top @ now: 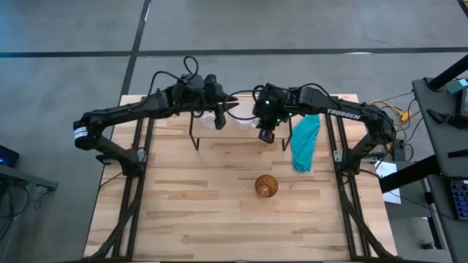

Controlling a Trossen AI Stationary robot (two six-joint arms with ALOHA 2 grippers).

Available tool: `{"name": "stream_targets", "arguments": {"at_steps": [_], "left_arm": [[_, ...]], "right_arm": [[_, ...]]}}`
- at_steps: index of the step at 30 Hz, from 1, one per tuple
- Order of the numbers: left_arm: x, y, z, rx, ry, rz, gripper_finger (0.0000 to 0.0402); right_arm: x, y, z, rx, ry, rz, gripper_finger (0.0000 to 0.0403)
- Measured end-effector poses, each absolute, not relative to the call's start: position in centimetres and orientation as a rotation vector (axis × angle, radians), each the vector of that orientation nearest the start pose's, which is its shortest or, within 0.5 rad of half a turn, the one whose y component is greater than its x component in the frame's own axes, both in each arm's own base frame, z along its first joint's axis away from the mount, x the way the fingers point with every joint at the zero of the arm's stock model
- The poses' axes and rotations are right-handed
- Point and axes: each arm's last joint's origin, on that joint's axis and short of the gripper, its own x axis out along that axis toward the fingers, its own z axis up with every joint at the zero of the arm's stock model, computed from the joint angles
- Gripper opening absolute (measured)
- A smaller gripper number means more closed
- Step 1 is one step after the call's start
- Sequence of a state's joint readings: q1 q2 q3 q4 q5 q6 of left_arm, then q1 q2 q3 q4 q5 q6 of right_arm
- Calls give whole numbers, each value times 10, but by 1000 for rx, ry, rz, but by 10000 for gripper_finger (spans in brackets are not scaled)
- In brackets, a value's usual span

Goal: Stack small to large cups/mugs on shelf
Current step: Put the white mug on the shelf

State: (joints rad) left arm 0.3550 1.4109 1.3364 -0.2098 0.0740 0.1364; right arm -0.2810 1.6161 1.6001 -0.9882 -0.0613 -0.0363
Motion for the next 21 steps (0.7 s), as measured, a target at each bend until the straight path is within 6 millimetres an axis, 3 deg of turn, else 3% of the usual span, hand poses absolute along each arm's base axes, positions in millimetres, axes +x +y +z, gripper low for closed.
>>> {"name": "stream_targets", "arguments": {"at_steps": [9,21], "left_arm": [[314,113,364,56,339,225,59],[311,112,363,51,357,217,59]], "right_arm": [[320,-92,338,42,1006,-47,47],[316,-112,337,24,1009,-77,47]]}}
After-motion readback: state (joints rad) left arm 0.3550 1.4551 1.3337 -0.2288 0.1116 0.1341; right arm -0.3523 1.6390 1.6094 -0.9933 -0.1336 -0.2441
